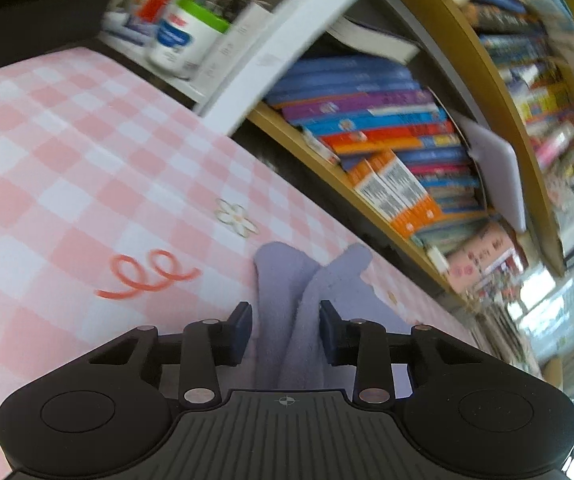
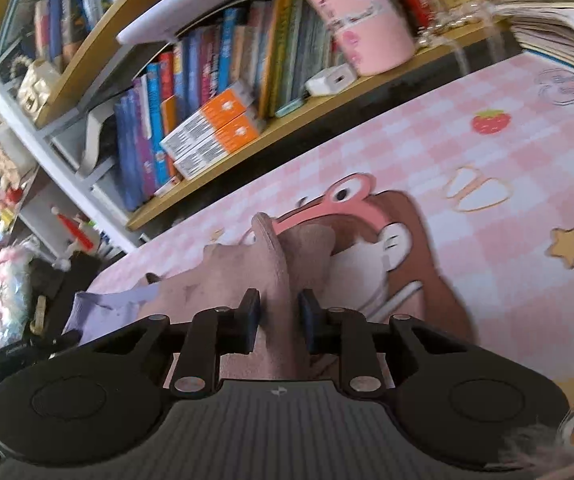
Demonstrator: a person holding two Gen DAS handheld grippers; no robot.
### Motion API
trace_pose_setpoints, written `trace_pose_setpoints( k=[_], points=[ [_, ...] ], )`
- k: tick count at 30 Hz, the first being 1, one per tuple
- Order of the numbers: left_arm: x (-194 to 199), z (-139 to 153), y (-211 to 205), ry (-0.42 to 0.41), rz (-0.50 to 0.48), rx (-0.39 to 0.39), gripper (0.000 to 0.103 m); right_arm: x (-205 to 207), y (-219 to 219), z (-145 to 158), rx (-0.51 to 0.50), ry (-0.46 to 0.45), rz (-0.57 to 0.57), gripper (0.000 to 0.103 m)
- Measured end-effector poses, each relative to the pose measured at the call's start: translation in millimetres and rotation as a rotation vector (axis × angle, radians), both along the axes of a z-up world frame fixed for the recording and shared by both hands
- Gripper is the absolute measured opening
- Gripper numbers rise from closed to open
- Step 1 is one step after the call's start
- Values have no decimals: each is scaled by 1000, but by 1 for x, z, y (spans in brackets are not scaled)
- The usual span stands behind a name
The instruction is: Fold clothes
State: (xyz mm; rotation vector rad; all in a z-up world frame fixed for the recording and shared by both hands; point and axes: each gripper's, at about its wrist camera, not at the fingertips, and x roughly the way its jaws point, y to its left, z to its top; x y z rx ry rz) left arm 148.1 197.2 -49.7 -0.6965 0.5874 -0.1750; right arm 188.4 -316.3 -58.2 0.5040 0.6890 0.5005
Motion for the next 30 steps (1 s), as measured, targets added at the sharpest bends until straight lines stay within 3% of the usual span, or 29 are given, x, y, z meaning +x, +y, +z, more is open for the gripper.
trace_pose_setpoints(
  k=[7,9,14,17,22,26,28,30],
  points=[
    [-47,15,31,-19,149,13,39,-6,25,0,-6,-21,91,20],
    [-76,28,30,-26,191,13,49,-9,29,2,-38,-43,94,21],
    [-144,45,15,42,246,27,62,-13,33,2,-91,-69,98,26],
    [-164,41,3,94,244,-46,66,-14,35,2,-124,-80,102,30],
    [-160,17,0,170,297,-209,66,-15,35,2,-142,-86,106,30],
    [-149,7,2,153,380,-287,63,-16,36,4,-159,-94,114,31],
    [-143,5,1,146,420,-296,56,-17,37,5,-170,-98,119,31],
    [-140,2,0,146,456,-309,41,-18,38,5,-180,-102,125,31]
  ],
)
